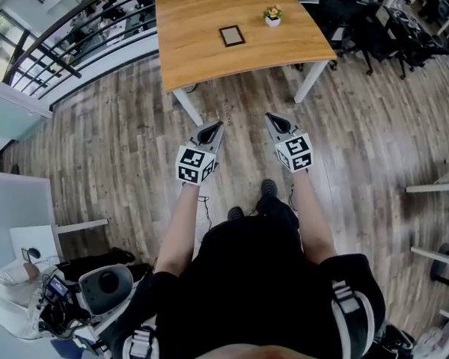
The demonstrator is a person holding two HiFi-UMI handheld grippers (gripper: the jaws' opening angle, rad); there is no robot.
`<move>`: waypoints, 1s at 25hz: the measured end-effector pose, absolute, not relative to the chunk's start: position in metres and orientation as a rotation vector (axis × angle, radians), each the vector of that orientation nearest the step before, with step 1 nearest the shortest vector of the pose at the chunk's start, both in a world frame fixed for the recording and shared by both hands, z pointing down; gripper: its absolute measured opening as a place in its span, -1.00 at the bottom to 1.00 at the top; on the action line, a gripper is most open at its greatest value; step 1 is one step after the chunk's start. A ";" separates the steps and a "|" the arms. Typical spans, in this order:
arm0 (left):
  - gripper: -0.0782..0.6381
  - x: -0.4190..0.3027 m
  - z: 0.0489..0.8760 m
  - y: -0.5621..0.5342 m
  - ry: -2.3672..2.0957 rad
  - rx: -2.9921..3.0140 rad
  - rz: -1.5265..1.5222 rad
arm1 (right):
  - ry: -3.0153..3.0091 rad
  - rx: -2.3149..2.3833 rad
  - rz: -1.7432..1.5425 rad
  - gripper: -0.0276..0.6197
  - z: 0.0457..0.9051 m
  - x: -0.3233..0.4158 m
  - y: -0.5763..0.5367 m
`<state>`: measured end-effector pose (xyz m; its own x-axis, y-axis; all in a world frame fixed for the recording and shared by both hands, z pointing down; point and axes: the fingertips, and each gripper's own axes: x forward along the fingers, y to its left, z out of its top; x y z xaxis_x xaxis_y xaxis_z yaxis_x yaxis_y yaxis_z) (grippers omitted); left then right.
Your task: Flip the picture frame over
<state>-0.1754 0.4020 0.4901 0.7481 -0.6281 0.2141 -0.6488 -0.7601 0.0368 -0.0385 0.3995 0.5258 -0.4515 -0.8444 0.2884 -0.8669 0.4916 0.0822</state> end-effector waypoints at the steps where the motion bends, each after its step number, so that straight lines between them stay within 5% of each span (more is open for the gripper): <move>1: -0.73 -0.171 0.491 0.397 -1.047 2.829 0.289 | -2.453 1.440 0.111 -0.89 0.526 -0.034 0.394; 25: -0.73 -0.092 0.499 0.313 -1.288 2.680 0.256 | -2.516 1.252 0.120 -0.89 0.541 0.056 0.293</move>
<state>-0.0920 0.3130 0.4992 0.6153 -0.7567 0.2209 -0.7837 -0.6175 0.0675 0.0556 0.2932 0.5413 -0.5606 -0.7614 0.3256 -0.7888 0.6107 0.0698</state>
